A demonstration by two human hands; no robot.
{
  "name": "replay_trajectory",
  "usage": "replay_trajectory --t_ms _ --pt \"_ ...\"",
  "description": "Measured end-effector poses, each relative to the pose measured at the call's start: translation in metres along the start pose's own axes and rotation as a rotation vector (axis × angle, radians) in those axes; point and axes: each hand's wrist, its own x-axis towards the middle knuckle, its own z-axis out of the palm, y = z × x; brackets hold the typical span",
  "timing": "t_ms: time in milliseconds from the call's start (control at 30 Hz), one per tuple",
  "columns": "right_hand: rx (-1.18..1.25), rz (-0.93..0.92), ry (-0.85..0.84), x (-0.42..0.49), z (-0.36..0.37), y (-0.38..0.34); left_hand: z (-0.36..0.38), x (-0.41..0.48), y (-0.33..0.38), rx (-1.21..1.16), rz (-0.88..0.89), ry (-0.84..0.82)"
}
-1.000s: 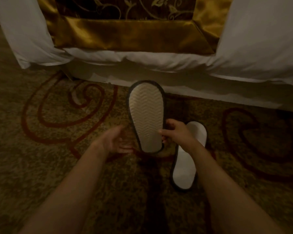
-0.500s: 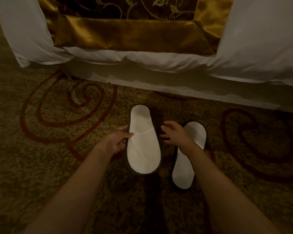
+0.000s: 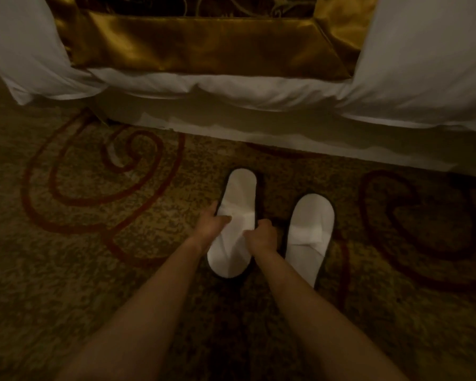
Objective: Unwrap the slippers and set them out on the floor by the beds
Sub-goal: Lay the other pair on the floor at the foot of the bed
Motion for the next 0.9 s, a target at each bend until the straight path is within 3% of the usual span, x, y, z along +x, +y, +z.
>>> replay_trajectory --t_ms 367,500,600,667,767,833,900 --pt "-0.21 -0.133 0.124 0.011 0.013 0.016 0.015 0.016 -0.025 0.653 0.155 -0.035" --pt "-0.167 -0.171 0.139 0.011 0.007 0.018 0.023 0.011 -0.016 0.81 0.252 0.094" --pt "-0.026 -0.181 0.283 0.015 -0.018 0.023 0.049 0.004 0.001 0.692 0.441 0.097" --pt "0.002 -0.148 0.463 0.018 -0.043 0.036 0.078 -0.004 0.011 0.501 0.427 -0.026" --pt "-0.061 0.087 0.647 0.02 -0.075 0.067 0.117 -0.014 0.012 0.414 0.305 -0.125" --pt "-0.078 0.237 0.602 0.018 -0.086 0.084 0.134 -0.015 0.006 0.429 0.233 -0.155" --pt "-0.08 0.262 0.481 0.016 -0.088 0.097 0.143 -0.012 0.001 0.468 0.177 -0.151"
